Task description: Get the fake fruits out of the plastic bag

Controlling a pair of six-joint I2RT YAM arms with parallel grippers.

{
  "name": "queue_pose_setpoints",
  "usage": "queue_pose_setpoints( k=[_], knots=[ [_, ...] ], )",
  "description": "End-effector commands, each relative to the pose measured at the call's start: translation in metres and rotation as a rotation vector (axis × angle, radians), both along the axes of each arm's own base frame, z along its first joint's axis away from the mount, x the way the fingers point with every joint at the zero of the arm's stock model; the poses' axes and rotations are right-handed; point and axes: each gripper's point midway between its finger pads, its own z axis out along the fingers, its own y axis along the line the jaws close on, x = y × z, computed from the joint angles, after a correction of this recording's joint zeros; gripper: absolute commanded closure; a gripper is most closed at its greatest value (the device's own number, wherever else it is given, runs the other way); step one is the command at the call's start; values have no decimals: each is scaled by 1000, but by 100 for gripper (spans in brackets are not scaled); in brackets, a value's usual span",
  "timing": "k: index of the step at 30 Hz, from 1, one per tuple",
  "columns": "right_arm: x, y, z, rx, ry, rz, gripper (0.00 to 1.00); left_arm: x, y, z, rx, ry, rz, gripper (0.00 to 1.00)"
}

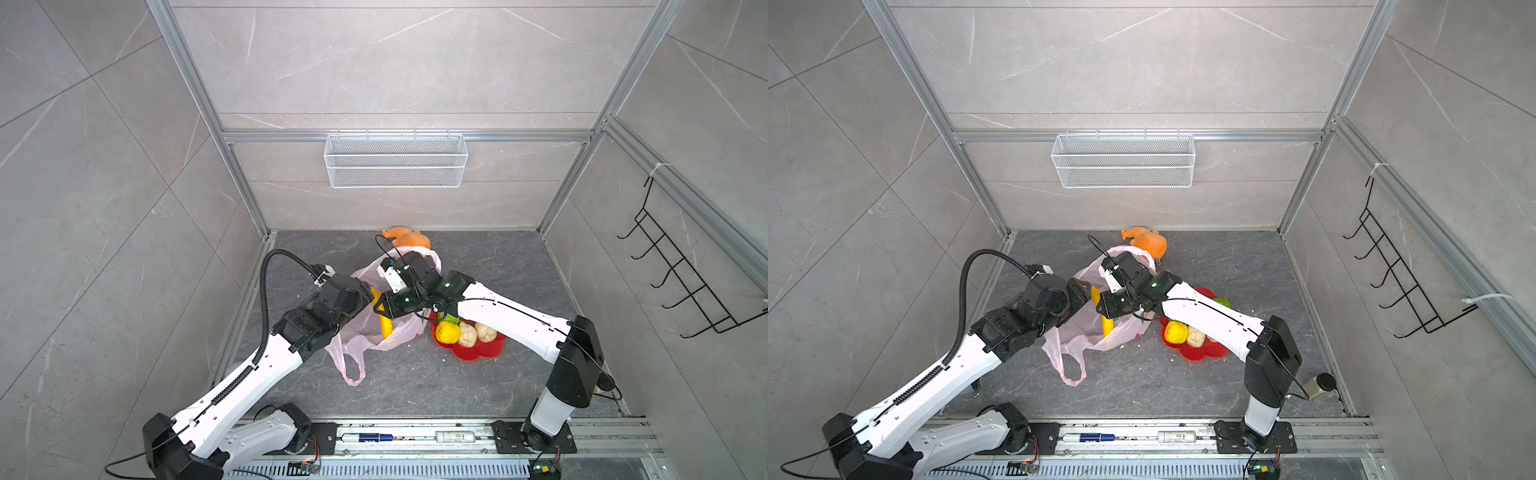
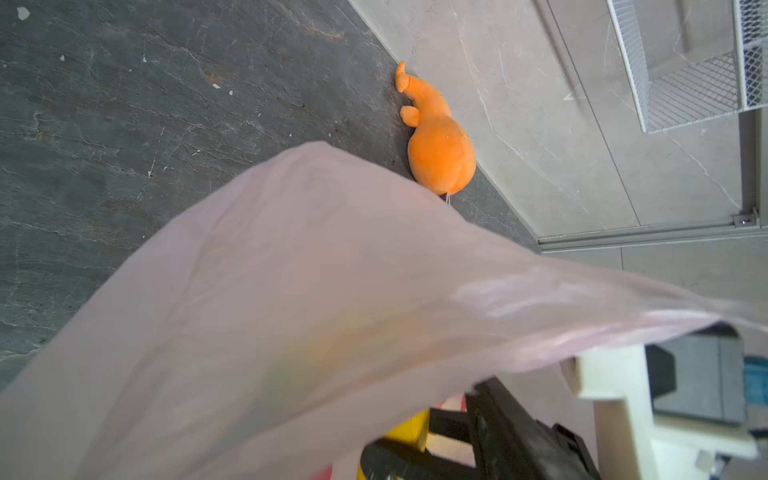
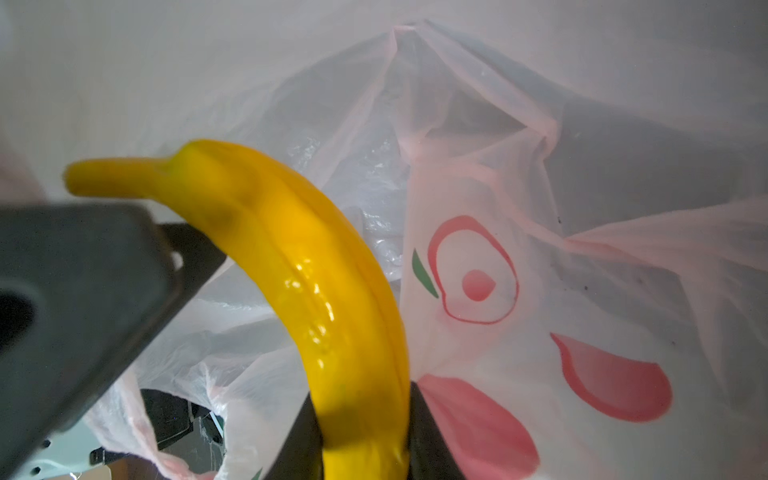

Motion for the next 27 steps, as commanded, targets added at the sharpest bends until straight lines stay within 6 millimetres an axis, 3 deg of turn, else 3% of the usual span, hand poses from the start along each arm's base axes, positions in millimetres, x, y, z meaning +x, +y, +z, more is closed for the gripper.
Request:
queue_pose_setpoints(
  k=[1,11,22,24,27],
  knots=[
    [-9,3,20,52,-33,31,99,11,-3,2,-24,-23,-27,35],
    [-9,7,26,67,-44,37,99,18,-13,-17,-80,15,-52,37],
    [1,21,16,46,-70,72,99,11,-9,-9,-101,-17,-55,65],
    [3,21,16,33,-87,80,99,8,-4,-7,-92,-23,-48,65],
    [7,19,22,27,-121,70,99,0,9,-7,-53,-21,-21,54]
  ],
)
